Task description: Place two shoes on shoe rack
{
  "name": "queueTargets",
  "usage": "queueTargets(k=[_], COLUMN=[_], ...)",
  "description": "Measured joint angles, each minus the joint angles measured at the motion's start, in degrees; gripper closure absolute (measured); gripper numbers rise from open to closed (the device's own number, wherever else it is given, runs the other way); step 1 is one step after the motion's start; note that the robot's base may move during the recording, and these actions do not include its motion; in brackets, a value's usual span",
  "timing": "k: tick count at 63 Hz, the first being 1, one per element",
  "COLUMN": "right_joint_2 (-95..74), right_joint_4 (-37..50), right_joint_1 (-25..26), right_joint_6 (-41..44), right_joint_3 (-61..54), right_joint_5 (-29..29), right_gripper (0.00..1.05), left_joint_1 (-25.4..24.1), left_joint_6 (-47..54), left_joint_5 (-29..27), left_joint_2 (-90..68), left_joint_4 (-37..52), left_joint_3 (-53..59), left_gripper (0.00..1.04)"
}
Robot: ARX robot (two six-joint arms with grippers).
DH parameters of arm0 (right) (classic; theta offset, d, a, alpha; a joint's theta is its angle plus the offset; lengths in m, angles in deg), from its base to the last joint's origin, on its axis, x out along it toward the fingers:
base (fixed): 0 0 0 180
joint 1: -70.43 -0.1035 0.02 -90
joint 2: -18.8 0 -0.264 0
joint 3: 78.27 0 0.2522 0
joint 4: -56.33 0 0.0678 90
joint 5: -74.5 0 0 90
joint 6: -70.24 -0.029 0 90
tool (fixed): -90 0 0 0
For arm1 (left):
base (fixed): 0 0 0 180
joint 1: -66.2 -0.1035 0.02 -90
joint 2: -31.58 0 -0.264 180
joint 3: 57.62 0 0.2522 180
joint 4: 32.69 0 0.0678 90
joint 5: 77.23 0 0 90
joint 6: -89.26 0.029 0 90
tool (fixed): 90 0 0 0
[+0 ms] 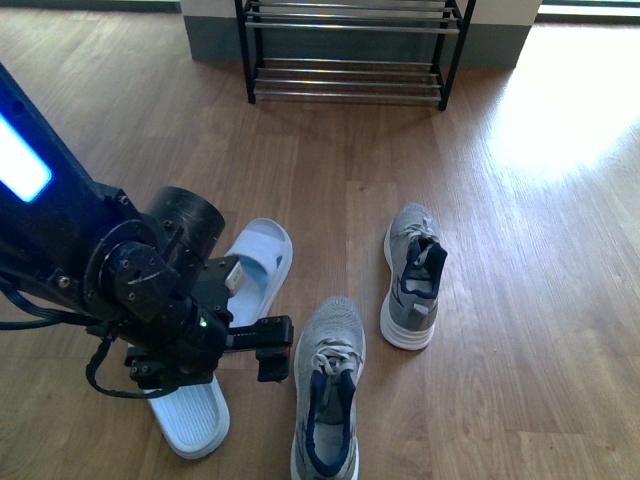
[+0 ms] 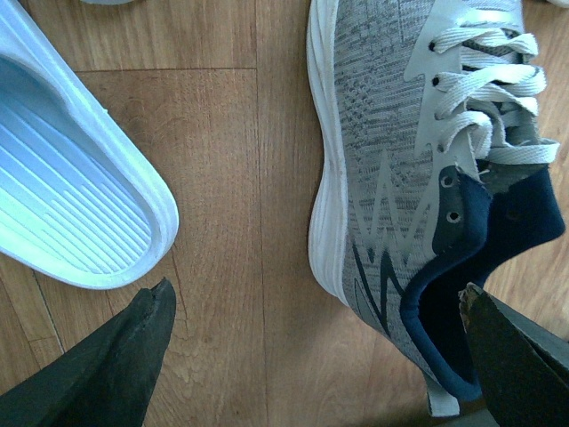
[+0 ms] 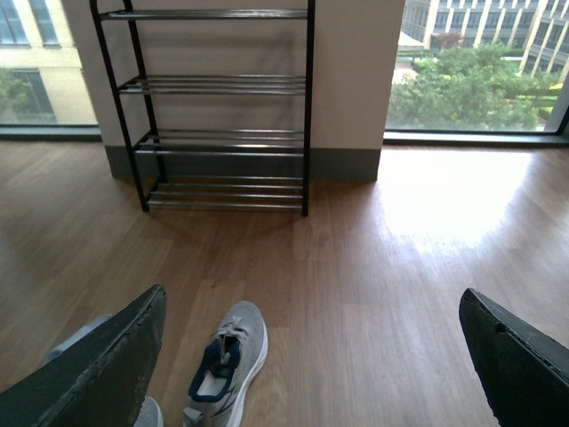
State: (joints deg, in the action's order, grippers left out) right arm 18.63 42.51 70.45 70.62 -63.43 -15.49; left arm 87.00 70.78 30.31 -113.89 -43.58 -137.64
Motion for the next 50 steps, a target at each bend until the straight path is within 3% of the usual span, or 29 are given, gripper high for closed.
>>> queueTargets(k=[23, 50], right_joint_2=[0.00, 0.00], right_joint_4=[0.00, 0.00], right_joint_1=[0.00, 0.00], right_joint_6=[0.00, 0.00], right_joint_3=[0.00, 0.00], right_joint_5=[0.00, 0.00], right_gripper=[0.09, 0.09], left_joint_1=[2.62, 3.17], left_joint_6=[2.34, 1.68], left_joint_5=[5.40, 7.85], left_joint_2=[-7.39, -14.75], left_joint_4=[-3.48, -4.28], left_joint_3=[-9.92, -17.09], left_gripper=[0.09, 0.09])
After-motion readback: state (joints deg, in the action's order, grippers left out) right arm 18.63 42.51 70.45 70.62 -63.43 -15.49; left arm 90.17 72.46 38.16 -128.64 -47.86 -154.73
